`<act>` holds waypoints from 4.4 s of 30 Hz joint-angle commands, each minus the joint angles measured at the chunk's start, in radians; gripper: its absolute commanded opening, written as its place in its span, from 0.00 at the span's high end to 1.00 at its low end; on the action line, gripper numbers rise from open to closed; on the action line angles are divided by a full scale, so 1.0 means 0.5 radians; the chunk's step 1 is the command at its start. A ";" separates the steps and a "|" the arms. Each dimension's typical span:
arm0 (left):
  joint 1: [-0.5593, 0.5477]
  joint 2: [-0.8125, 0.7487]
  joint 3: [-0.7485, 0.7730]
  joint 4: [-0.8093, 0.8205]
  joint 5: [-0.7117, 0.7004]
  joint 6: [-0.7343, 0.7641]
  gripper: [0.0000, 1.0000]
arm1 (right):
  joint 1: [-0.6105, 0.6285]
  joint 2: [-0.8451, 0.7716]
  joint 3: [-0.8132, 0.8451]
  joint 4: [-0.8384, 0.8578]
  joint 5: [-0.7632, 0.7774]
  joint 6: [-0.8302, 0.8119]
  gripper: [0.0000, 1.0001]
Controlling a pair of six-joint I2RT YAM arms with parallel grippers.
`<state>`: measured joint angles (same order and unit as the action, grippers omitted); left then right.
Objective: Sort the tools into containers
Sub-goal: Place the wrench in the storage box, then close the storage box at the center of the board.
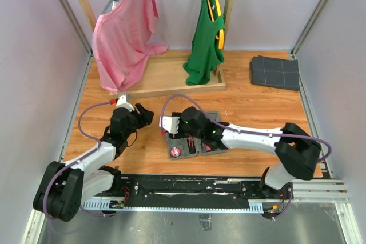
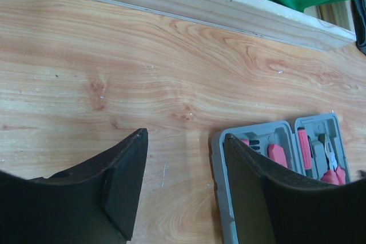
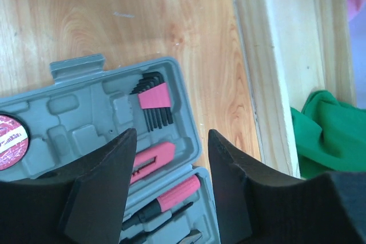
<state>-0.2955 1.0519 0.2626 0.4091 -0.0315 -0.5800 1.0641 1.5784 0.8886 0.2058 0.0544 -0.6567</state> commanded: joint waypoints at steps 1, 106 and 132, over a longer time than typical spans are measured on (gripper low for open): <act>0.017 0.023 -0.011 0.089 0.028 0.022 0.40 | -0.103 -0.203 -0.043 -0.088 -0.086 0.452 0.46; -0.430 0.440 -0.136 0.024 0.484 -0.334 0.99 | -1.650 -0.625 -0.766 -0.216 -1.406 2.599 0.39; -0.773 0.803 0.045 0.296 0.394 -0.498 0.99 | -1.547 -0.962 -0.456 -0.578 -1.469 2.559 0.39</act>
<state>-0.6186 1.3952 0.2687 0.6132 0.0883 -0.8284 0.2298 1.1049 0.6338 -0.0624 -0.5510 0.5964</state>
